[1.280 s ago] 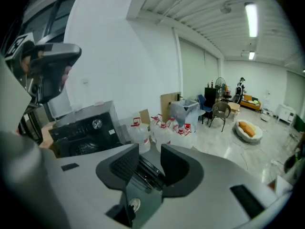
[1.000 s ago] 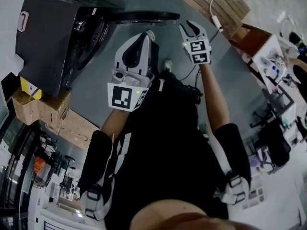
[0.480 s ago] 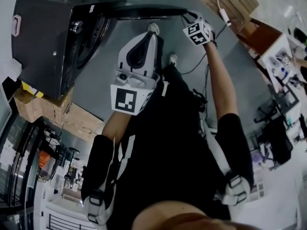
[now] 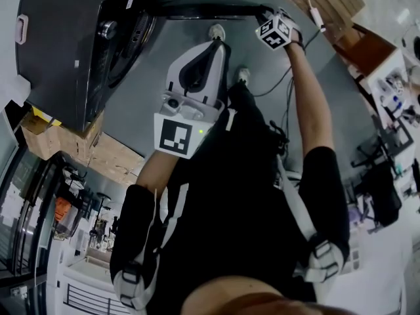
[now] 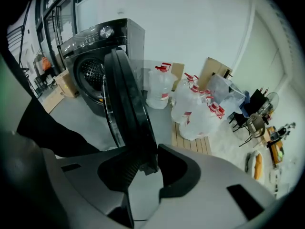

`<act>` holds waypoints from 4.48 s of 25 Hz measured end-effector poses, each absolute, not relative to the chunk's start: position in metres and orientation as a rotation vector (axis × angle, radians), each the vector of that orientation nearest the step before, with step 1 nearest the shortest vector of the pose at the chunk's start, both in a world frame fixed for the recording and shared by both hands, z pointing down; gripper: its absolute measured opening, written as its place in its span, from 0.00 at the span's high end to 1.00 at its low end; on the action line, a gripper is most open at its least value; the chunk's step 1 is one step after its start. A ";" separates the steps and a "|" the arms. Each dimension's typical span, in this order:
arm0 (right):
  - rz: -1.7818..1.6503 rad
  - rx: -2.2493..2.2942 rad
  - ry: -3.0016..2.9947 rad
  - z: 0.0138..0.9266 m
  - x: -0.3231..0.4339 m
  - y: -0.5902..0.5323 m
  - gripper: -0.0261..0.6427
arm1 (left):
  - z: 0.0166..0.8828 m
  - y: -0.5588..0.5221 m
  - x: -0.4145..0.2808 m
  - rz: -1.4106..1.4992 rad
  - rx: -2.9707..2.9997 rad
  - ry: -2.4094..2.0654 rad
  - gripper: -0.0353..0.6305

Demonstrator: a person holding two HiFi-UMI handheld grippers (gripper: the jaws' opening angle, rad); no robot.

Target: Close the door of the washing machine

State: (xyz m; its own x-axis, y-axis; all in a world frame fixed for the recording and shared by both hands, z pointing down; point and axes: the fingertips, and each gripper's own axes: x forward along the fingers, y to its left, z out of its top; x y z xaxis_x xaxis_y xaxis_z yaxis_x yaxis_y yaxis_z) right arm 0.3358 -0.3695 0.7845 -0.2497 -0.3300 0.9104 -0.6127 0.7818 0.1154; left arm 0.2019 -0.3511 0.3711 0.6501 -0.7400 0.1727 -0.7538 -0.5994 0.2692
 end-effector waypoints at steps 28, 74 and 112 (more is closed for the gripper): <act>0.284 0.643 -1.924 0.802 0.308 -0.233 0.89 | 0.364 -0.194 0.183 -0.024 2.470 -1.466 0.94; 0.652 0.808 -1.958 0.825 0.049 -0.026 0.86 | 0.382 0.024 -0.088 -0.164 2.047 -1.938 0.94; 0.759 0.955 -1.934 0.827 -0.155 -0.024 0.84 | 0.419 0.064 -0.286 -0.180 1.958 -2.006 0.94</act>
State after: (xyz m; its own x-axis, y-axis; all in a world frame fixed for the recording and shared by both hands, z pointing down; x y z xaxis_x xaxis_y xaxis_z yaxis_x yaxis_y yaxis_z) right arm -0.1546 -0.0237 0.8269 -0.3676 -0.3346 0.8677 -0.8356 0.5285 -0.1502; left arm -0.2861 0.0640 0.4190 -0.0001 -0.9893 0.1461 -0.9473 0.0469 0.3168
